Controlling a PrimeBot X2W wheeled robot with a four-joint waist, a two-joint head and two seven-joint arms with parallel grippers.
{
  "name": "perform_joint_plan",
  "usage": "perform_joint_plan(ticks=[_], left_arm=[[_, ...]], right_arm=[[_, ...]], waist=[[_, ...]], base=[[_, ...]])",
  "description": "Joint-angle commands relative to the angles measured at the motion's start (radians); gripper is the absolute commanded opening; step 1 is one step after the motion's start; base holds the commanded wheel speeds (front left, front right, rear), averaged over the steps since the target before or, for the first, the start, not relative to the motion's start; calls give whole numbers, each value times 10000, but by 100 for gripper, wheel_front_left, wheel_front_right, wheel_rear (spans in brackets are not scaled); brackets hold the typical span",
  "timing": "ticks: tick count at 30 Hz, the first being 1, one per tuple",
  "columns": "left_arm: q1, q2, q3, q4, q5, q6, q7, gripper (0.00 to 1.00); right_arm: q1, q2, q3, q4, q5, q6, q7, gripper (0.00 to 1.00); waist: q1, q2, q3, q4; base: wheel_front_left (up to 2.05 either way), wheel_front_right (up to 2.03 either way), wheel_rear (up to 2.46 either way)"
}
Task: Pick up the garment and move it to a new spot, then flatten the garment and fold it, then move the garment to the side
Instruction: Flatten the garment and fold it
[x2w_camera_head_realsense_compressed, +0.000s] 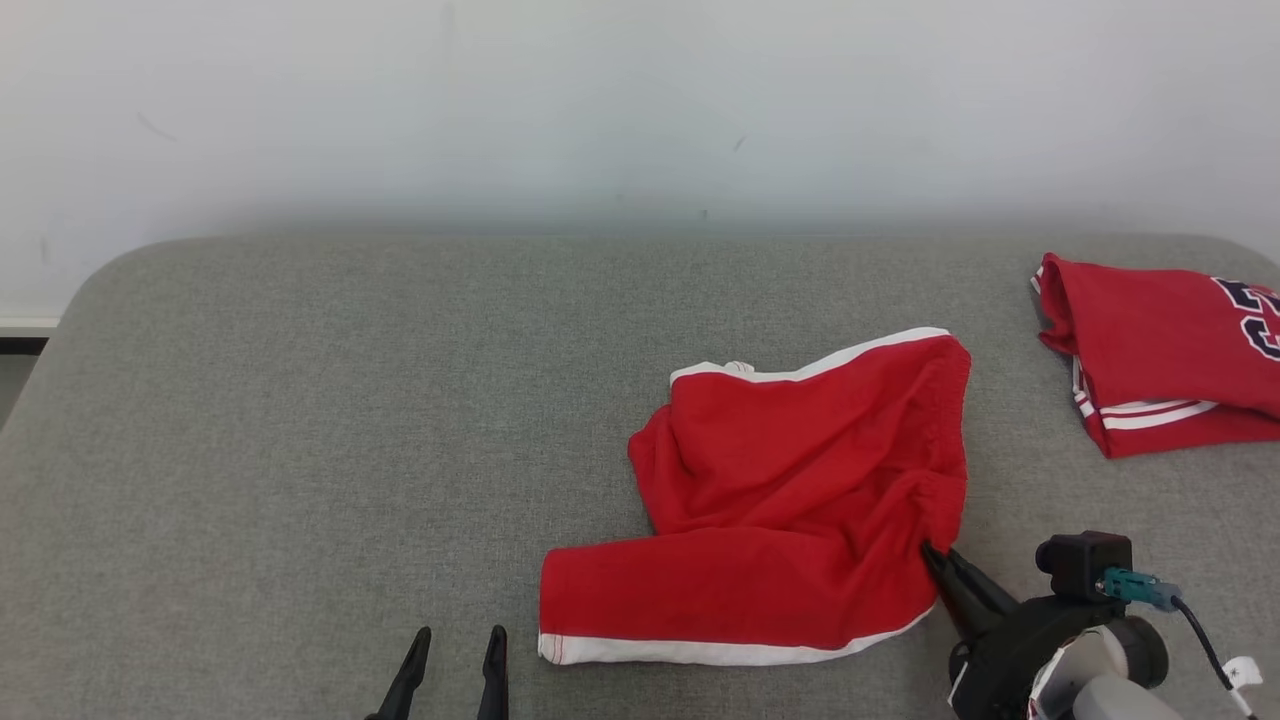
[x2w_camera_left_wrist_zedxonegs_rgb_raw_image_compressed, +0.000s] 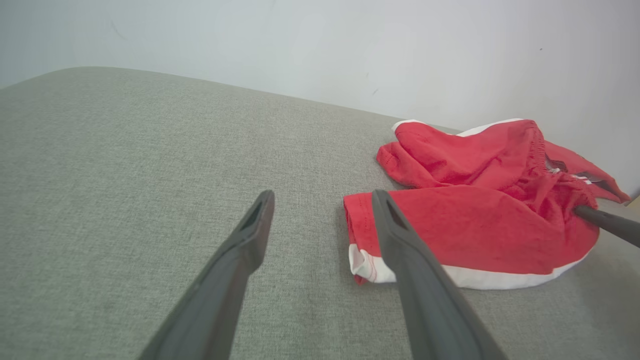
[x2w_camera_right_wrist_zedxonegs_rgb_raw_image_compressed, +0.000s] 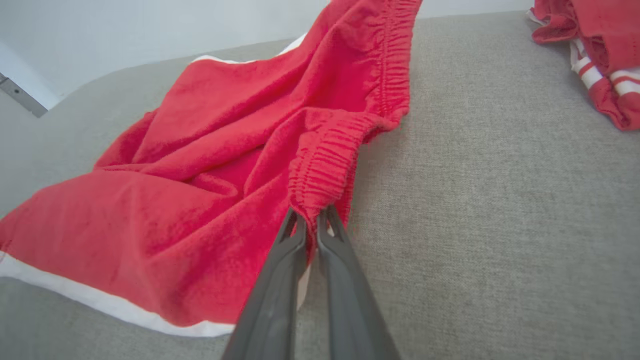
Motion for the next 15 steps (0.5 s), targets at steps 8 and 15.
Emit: perform_joint_plan(ticks=[8,15], left_arm=[[261,3,151,-58,-19,-18,-29,100],[283,3,215,-72,-57,-9,-29,100]], right_arm=[[1741,483,-964,-2380,1686,-25,487,0],[2830,592,-2017,-3904,1217,-25,991,100]], waist=[[-1,0,-133,-155],[-1,0,-83,-333]], base=[[0,0,0],[0,0,0]])
